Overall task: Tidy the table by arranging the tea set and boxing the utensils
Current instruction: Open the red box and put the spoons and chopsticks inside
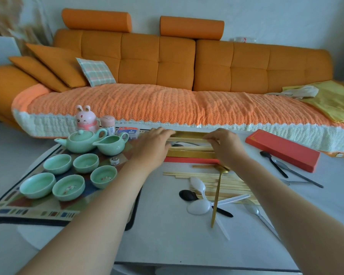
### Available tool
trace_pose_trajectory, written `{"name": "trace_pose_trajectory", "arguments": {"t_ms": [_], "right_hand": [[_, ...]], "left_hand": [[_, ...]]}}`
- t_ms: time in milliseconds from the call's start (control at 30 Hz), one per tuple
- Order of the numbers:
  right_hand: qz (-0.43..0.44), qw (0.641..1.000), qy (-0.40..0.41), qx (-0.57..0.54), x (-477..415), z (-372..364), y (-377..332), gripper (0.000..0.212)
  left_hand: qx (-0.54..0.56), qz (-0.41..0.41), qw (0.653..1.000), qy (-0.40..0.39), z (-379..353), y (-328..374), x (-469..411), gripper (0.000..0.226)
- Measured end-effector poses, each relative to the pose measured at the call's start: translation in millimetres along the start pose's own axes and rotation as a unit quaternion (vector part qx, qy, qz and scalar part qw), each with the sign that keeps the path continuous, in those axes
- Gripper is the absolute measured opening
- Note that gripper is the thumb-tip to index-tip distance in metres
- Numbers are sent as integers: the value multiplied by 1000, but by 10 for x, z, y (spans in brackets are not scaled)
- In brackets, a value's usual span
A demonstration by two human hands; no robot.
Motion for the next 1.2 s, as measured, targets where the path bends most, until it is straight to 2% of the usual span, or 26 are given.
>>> {"name": "trace_pose_trajectory", "arguments": {"t_ms": [67,200,300,433,533,700,767,833,900,1000,1133,1200], "right_hand": [[-24,999,-24,3,-4,-42,82,22],[-27,998,-58,-3,-22,-125,123,26],[-34,996,-84,-4,-45,-158,82,40],[-49,994,-102,-4,-42,-136,89,46],[-15,996,-83,33,13,-103,73,39],[-16,982,-176,59,139,-107,53,37],[-17,985,-166,31,171,-87,70,37],[-3,995,-102,1,186,-27,96,35],[10,999,-48,2,205,62,131,33],[-18,998,-49,25,271,188,206,32],[-84,978,-123,143,420,220,373,31],[-103,973,-141,151,494,233,456,31]], "left_hand": [[4,-13,999,-29,-56,54,-9,44],[-33,-4,994,-101,-169,80,-44,41],[-59,18,986,-154,-227,85,-71,44],[-85,15,987,-133,-240,126,-66,45],[-63,-4,987,-148,-241,204,-50,47],[-53,4,984,-172,-223,286,-54,51],[-53,0,985,-162,-225,313,-58,52],[-50,-21,991,-125,-236,368,-75,48],[-35,-59,995,-74,-231,471,-89,34],[-6,-113,993,-30,-224,635,-100,12],[29,-89,986,-140,-319,783,-56,20],[26,-71,981,-180,-372,814,-46,26]]}}
Point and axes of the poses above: each hand's wrist, its own x-axis away from the middle knuckle, its own z-axis out of the back of the hand, y = z × x, the point moved 1 cm from there along -x, towards the middle knuckle, and after that the axes turned 15 degrees about -y, right-handed, at the moved point
